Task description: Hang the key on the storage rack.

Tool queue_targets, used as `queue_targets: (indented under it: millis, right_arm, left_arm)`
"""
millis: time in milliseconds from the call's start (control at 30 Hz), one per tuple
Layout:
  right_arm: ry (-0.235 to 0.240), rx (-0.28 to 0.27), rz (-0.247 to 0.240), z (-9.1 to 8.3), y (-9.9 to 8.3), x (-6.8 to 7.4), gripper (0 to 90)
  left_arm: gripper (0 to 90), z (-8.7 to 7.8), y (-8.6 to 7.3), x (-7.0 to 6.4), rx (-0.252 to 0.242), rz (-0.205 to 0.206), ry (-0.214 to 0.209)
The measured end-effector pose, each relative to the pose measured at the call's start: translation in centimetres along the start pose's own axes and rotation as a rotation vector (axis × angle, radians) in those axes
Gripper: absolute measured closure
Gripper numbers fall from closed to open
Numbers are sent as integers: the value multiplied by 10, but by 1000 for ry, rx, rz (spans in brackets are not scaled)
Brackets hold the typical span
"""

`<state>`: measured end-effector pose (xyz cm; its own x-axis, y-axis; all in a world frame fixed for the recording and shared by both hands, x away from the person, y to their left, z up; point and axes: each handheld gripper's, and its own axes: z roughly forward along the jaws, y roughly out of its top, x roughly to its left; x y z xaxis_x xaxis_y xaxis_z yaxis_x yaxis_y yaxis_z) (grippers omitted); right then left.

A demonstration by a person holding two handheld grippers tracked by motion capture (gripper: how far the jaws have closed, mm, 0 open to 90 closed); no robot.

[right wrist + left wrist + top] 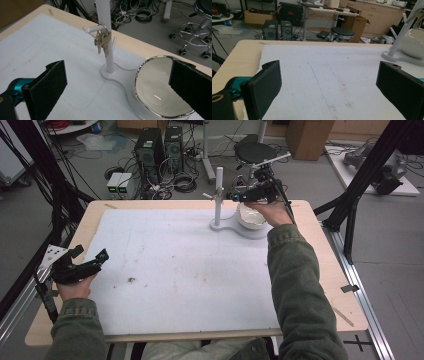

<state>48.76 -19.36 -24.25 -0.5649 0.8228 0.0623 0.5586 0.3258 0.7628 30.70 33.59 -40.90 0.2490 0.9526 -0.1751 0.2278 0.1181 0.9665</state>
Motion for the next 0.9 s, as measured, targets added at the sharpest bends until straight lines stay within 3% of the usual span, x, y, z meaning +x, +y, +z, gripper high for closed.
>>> queue_targets:
  millis: [500, 900]
  right_arm:
    - [2, -49, 29, -21, -30, -10, 6]
    - [-2, -121, 57, -32, -63, -17, 6]
  left_arm:
    - [66, -2, 0, 0, 1, -6, 5]
    - [64, -1, -3, 2, 6, -16, -4]
